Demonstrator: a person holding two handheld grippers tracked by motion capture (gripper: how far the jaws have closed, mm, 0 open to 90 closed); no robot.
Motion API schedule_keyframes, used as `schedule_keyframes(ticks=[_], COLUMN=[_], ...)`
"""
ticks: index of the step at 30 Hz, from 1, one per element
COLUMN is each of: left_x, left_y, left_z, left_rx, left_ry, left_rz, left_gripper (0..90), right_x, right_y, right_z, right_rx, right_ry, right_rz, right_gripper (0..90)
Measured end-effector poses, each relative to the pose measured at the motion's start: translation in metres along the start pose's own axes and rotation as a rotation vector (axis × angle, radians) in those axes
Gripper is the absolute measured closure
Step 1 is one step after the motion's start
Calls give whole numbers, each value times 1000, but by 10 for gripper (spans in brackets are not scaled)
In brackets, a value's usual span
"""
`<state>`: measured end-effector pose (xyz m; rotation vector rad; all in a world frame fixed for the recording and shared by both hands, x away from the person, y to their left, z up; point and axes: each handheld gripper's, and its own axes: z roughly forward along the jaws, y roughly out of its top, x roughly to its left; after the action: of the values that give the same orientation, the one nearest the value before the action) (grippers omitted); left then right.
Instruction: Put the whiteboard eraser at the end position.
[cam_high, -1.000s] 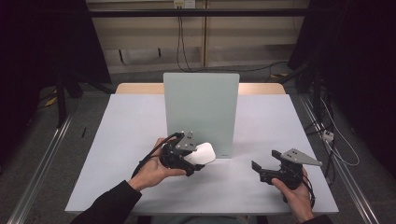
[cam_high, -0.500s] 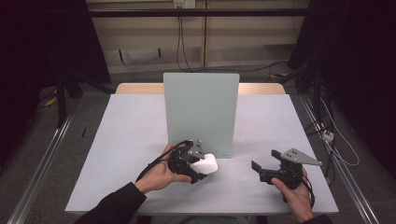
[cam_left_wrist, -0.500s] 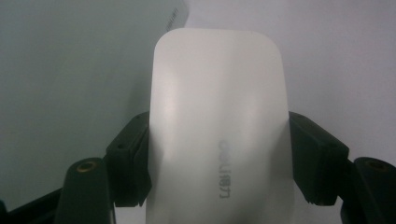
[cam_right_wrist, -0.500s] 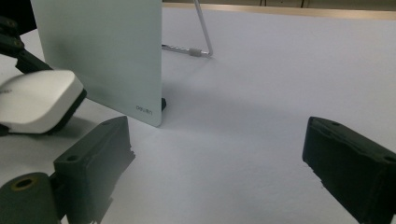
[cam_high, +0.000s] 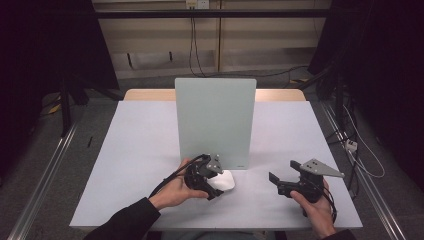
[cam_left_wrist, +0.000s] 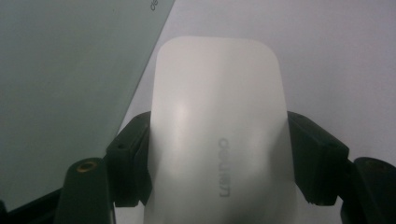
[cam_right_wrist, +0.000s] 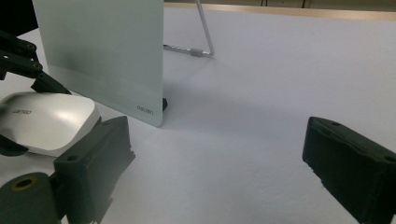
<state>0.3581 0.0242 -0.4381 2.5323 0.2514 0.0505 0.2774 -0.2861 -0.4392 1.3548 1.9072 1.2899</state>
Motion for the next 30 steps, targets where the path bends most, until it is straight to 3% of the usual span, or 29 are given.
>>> schedule_keyframes(ticks=[10, 12, 16, 22, 30], left_x=[0, 0, 1, -2, 1], left_y=[-1, -2, -3, -3, -3], left_z=[2, 3, 3, 3, -2], left_rx=[-7, -12, -7, -28, -87], left_ry=[7, 5, 4, 32, 67], left_rz=[3, -20, -19, -11, -42], left_gripper=[309, 307, 303, 294, 126], right_x=[0, 0, 0, 0, -1], right_y=[0, 0, 0, 0, 0], right_z=[0, 0, 0, 0, 1], right_rx=[1, 2, 1, 3, 2], right_ry=[1, 0, 0, -2, 1], right_rz=[1, -1, 0, -2, -1], right_gripper=[76, 76, 76, 76, 76])
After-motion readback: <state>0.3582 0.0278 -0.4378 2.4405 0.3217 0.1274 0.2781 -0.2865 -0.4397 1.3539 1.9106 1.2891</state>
